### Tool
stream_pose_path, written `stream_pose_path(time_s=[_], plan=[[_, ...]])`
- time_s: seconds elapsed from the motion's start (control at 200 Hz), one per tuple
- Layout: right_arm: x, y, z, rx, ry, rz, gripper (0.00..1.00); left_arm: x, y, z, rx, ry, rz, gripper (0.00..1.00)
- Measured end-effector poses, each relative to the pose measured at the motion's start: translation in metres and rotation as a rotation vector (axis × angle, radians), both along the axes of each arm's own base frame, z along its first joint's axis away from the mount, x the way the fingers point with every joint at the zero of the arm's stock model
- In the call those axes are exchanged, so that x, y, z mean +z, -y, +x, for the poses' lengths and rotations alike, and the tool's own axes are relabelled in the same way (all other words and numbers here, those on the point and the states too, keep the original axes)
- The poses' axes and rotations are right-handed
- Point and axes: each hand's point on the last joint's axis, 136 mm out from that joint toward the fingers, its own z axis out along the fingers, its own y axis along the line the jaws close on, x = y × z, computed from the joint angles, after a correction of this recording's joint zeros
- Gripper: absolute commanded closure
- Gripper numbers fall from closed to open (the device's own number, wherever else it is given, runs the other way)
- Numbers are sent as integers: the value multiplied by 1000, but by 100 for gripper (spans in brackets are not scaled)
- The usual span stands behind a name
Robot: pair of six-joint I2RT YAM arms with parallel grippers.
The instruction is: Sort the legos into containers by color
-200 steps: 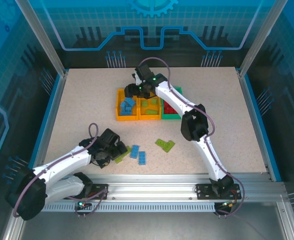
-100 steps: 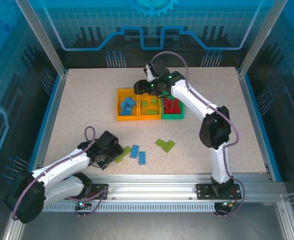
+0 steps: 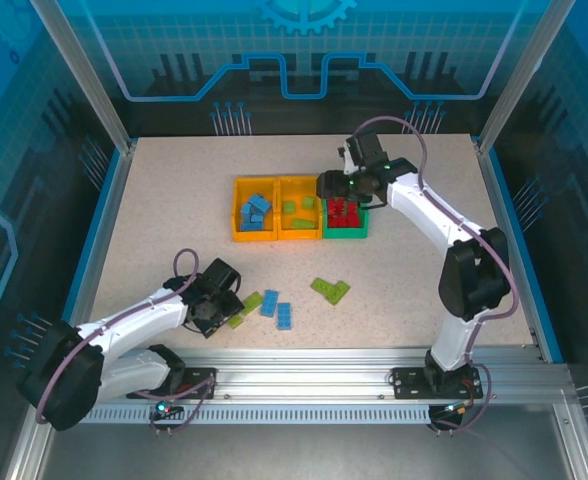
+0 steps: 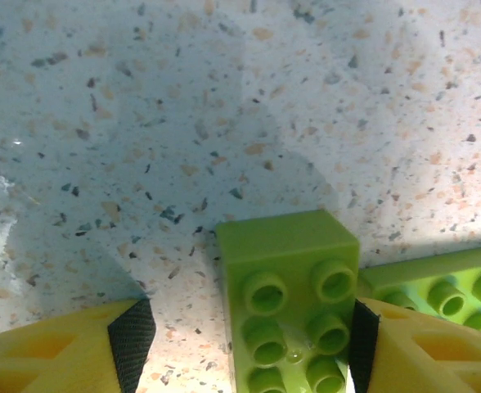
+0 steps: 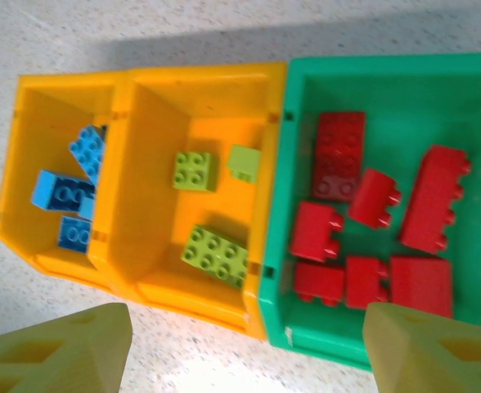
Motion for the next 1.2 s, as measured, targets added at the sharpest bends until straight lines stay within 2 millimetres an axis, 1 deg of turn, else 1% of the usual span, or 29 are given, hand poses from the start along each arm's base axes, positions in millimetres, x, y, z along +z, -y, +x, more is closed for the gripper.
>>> stream_pose_path(time_s=[0.085,0.175,0.325,0.455,0.53,0.595,0.73,0.84,0.94,1.056,1.126,1.201], plan=[[1,14,-4,-20,6,-2,23,-1,-3,-2,2,-8,11,45],[2,28,-7,-41,11,-7,23,-1,-5,-2,10,-13,14,52],[-1,43,-13,-58,18,-25,23,-1,-9,-3,12,-25,17,62],[-9,49,-25,-49,10,-45,23,2,-9,1,7,-9,16,64],[-17,52,-34,-40,-4,-52,24,6,-10,10,2,24,30,64],[-28,55,-46,-35,-27,-58,24,14,-9,21,-6,58,35,64],[-58,58,-76,-20,-100,-72,24,44,2,51,-34,149,26,64],[-84,55,-104,-7,-172,-79,24,74,16,82,-69,226,12,64],[-100,48,-126,4,-221,-85,24,98,33,113,-116,287,3,64],[-111,37,-146,38,-246,-90,24,119,56,154,-190,331,14,64],[-113,26,-156,88,-235,-106,24,129,74,185,-243,356,13,65],[-111,12,-164,164,-192,-148,24,139,96,219,-303,386,-4,66]])
